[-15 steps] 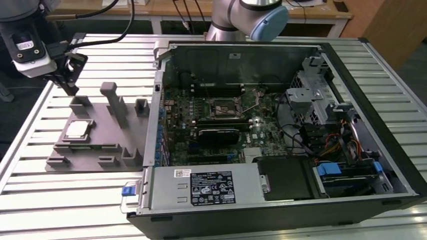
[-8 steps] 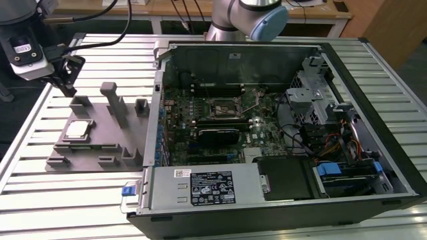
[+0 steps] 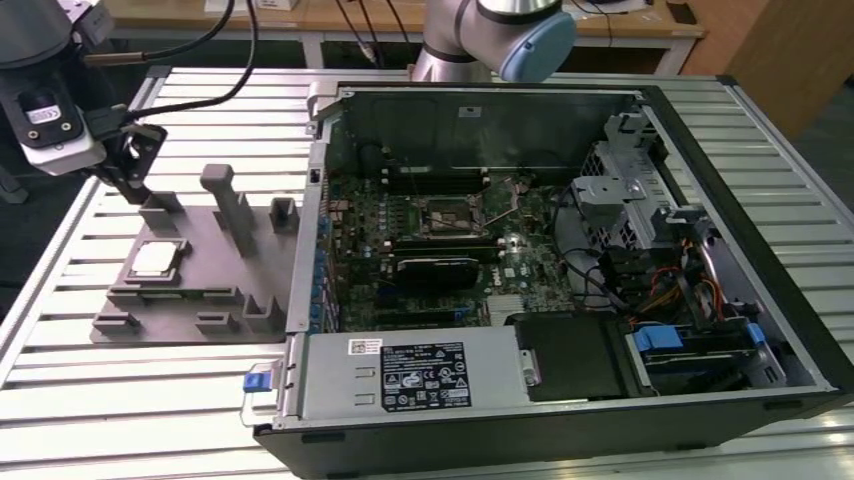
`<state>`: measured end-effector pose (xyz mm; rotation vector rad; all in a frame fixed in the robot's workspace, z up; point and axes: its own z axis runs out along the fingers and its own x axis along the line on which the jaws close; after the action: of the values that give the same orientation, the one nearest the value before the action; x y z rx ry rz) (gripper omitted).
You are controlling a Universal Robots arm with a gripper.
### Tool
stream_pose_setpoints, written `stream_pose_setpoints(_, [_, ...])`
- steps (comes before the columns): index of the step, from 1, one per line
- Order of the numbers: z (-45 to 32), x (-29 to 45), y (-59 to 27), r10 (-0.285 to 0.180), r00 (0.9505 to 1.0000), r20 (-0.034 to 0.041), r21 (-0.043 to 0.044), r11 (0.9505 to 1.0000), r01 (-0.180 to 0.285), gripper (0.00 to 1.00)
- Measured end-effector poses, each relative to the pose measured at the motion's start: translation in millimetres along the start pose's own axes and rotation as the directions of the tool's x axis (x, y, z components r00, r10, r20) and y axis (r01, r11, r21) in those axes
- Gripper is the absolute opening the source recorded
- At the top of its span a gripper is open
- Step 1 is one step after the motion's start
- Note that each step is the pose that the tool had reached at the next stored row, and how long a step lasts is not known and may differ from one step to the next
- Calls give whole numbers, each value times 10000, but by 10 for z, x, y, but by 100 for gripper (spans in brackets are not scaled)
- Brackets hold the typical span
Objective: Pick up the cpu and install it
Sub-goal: 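Pick up the cpu and move it towards the insertion slot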
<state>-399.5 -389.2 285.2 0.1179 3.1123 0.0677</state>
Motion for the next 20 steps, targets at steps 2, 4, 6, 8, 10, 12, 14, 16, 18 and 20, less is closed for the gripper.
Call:
stream_pose_setpoints(2, [35,8,-19,0,10000,1,0,10000,0,11])
stream_pose_setpoints(4, [70,16,-35,0,10000,0,0,10000,0,11])
stream_pose_setpoints(6, [106,24,-53,0,10000,-1,1,10000,0,11])
stream_pose_setpoints(8, [142,33,-70,0,10000,0,0,10000,0,11])
stream_pose_setpoints(10, [177,48,-85,1,10000,0,0,10000,-1,11])
stream_pose_setpoints(12, [212,63,-100,0,10000,0,0,10000,0,11])
stream_pose_setpoints(14, [249,75,-117,0,10000,0,0,10000,0,11])
stream_pose_setpoints(16, [284,83,-134,0,10000,0,0,10000,0,11])
stream_pose_setpoints(18, [318,89,-149,0,10000,-1,1,10000,0,11])
stream_pose_setpoints(20, [356,94,-163,0,10000,0,0,10000,0,11])
